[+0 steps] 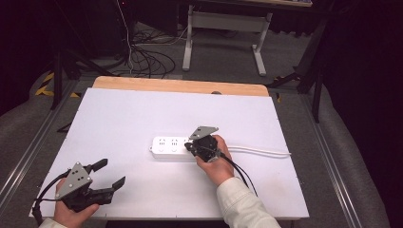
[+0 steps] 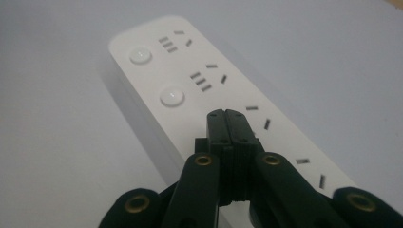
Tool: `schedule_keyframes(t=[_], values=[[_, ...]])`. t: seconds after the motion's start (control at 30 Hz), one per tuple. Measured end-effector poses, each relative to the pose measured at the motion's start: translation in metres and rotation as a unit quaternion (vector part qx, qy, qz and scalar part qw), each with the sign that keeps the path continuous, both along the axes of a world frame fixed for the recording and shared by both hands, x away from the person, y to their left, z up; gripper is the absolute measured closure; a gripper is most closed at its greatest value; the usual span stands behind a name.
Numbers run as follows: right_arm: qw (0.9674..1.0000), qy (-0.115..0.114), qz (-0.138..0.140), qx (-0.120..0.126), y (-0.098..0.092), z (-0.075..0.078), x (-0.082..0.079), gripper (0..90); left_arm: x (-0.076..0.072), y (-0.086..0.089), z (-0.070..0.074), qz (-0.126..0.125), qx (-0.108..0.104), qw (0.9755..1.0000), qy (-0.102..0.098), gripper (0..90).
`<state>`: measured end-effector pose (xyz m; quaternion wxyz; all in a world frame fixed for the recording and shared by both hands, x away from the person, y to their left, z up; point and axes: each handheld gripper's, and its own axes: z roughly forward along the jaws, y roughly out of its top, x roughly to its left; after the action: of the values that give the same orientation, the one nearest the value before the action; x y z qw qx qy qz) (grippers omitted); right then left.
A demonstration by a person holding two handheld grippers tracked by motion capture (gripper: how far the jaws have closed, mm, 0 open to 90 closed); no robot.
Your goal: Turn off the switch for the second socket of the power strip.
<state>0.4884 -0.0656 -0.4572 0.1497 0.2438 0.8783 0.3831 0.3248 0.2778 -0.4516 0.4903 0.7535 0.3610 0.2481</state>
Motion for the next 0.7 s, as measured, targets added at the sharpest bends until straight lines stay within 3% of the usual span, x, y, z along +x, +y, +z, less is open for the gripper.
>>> schedule_keyframes(t=[0.1, 0.2, 0.7], values=[[0.9993, -0.010, 0.010, 0.036, -0.002, 0.010, -0.006, 90.0, 0.001, 0.000, -0.001, 0.001, -0.003, 1.0000, 0.003, 18.2], [0.9986, -0.015, 0.019, 0.047, -0.003, 0.021, -0.010, 90.0, -0.001, -0.001, 0.000, 0.001, -0.002, 1.0000, 0.002, 18.2], [0.9982, -0.024, 0.033, 0.044, -0.007, 0.039, -0.019, 90.0, -0.001, -0.001, 0.000, 0.003, 0.002, 1.0000, -0.001, 18.2]])
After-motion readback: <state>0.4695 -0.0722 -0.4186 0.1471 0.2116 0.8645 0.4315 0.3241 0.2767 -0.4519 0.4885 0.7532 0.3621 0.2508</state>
